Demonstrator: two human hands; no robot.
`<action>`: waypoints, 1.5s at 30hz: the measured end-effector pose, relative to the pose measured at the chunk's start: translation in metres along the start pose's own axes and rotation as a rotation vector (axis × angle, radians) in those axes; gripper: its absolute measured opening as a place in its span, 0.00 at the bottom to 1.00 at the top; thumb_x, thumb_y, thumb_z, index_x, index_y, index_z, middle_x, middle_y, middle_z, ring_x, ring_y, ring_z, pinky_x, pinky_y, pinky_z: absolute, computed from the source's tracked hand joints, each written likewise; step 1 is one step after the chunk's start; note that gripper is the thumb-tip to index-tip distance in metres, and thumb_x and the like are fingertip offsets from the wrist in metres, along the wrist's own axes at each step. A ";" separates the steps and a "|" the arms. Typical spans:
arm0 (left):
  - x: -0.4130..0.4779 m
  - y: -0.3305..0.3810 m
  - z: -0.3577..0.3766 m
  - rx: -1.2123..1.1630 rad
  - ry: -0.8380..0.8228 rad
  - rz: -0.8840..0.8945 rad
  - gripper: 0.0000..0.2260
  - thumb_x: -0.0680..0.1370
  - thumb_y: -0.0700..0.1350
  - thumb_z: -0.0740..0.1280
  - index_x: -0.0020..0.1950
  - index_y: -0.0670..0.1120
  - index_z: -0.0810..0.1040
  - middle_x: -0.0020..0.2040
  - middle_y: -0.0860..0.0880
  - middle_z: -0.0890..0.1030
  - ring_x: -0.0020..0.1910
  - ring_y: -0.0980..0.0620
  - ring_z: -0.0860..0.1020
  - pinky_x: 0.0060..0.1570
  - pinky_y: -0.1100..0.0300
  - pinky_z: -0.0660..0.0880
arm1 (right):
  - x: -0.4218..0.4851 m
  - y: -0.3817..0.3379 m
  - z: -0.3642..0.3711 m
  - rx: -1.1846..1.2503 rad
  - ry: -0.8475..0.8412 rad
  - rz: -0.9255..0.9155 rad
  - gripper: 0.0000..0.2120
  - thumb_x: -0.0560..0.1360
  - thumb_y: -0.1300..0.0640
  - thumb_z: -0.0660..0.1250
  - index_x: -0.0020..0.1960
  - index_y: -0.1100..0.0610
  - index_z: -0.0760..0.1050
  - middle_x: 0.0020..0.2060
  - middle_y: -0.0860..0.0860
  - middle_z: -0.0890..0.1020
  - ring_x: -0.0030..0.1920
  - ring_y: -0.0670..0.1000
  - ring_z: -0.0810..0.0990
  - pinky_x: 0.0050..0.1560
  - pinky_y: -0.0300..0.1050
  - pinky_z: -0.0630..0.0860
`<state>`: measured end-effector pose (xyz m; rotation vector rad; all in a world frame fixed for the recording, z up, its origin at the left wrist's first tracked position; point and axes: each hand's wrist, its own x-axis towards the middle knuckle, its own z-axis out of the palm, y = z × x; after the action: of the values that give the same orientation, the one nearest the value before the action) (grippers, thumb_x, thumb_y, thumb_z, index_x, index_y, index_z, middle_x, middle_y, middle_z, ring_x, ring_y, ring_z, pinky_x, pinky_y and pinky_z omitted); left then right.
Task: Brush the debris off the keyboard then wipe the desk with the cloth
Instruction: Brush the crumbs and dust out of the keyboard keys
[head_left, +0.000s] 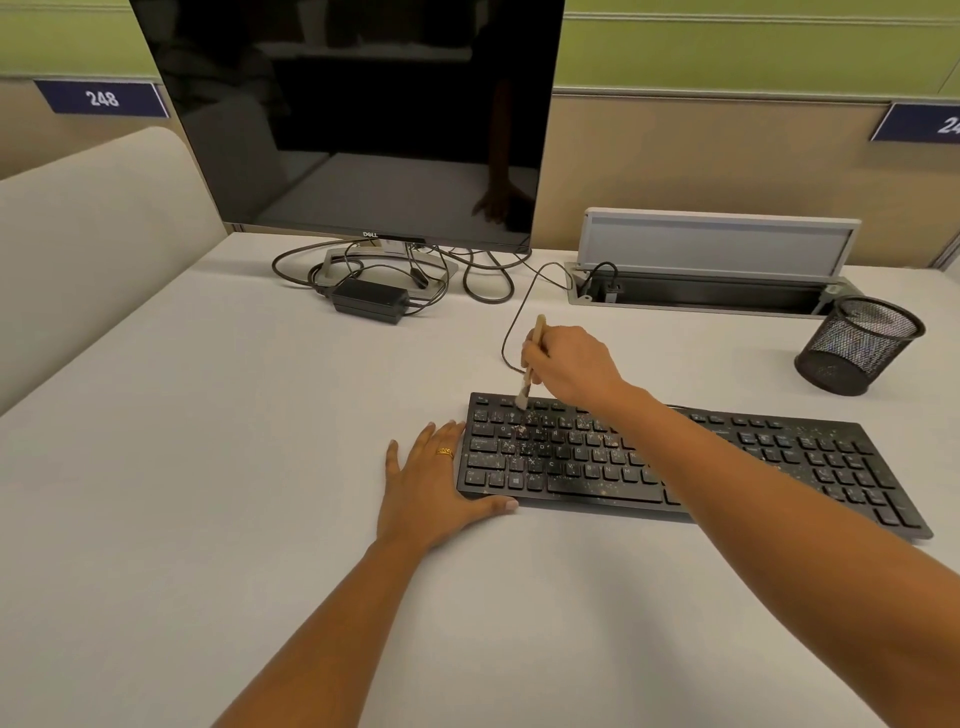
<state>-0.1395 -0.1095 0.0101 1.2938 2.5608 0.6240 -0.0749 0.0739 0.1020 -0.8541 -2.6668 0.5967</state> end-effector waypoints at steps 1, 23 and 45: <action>0.001 -0.001 0.001 -0.001 0.005 -0.001 0.56 0.54 0.81 0.53 0.77 0.54 0.53 0.77 0.56 0.58 0.77 0.56 0.49 0.73 0.46 0.40 | 0.000 0.000 0.000 0.027 0.005 0.017 0.20 0.81 0.52 0.52 0.48 0.63 0.79 0.43 0.56 0.83 0.45 0.57 0.80 0.47 0.50 0.75; 0.002 -0.003 0.004 0.005 0.013 0.004 0.59 0.52 0.83 0.51 0.77 0.54 0.53 0.77 0.56 0.58 0.77 0.57 0.49 0.73 0.46 0.39 | -0.004 -0.001 0.010 0.003 0.002 0.009 0.22 0.81 0.52 0.51 0.47 0.65 0.78 0.42 0.58 0.83 0.43 0.59 0.80 0.46 0.51 0.76; 0.000 0.002 -0.001 0.000 0.002 -0.010 0.52 0.59 0.77 0.59 0.77 0.53 0.54 0.77 0.55 0.58 0.77 0.56 0.49 0.74 0.46 0.40 | -0.007 -0.011 0.017 0.125 -0.206 -0.103 0.18 0.81 0.50 0.54 0.41 0.55 0.78 0.44 0.46 0.82 0.38 0.45 0.76 0.39 0.42 0.70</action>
<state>-0.1382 -0.1086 0.0119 1.2809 2.5672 0.6234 -0.0812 0.0568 0.0907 -0.6484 -2.7986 0.8578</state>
